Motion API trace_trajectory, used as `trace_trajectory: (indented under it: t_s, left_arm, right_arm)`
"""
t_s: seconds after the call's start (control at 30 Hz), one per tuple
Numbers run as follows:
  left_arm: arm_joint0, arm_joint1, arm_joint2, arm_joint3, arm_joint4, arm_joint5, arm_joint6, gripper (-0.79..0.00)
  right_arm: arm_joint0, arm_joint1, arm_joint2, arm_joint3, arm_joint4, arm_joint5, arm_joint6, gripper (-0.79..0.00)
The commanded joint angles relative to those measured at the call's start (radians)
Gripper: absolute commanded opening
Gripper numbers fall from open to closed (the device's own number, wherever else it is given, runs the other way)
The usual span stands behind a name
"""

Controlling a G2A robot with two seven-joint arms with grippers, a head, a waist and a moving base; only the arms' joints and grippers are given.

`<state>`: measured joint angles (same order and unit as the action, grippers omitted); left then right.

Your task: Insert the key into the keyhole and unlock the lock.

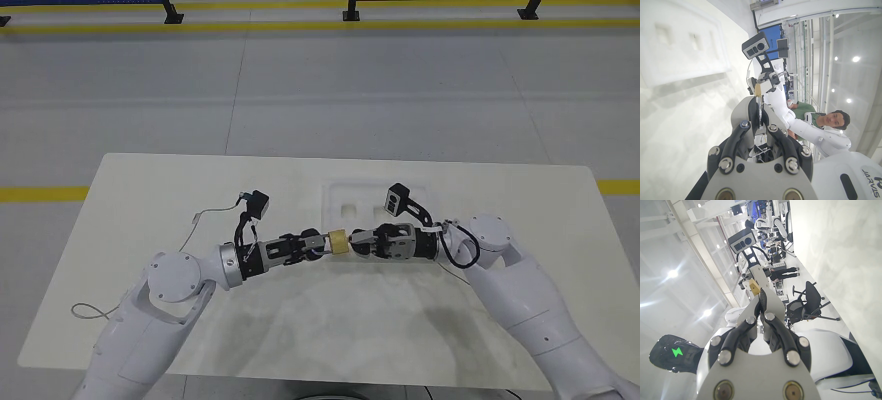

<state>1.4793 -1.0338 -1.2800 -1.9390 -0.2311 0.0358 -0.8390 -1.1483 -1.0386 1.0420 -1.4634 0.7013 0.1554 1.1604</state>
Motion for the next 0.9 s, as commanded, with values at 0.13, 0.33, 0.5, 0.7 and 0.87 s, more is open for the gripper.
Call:
trace_trajectory:
  t_s: [0.13,0.33,0.5,0.7,0.87]
  left_arm:
    - [-0.009,0.001,0.002,-0.002,0.0,0.0,0.0,-0.785]
    - [-0.014,0.001,0.006,0.006,-0.001,0.002,0.0,-0.785]
    - [-0.017,0.001,0.007,0.013,-0.001,0.01,0.006,-0.785]
    - [-0.02,0.001,0.008,0.023,-0.003,0.025,0.027,-0.785]
    - [-0.017,0.002,0.003,0.025,0.003,0.037,0.04,-0.785]
  right_arm:
    - [0.013,-0.005,-0.011,0.014,0.001,0.0,0.0,-0.785]
    - [0.021,-0.009,-0.017,0.025,0.007,0.0,0.003,-0.785]
    - [0.024,-0.011,-0.02,0.035,0.01,0.0,0.006,-0.603]
    - [0.023,-0.013,-0.019,0.045,0.017,0.001,0.008,0.0]
    - [0.018,-0.011,-0.007,0.049,0.021,0.003,0.012,0.0]
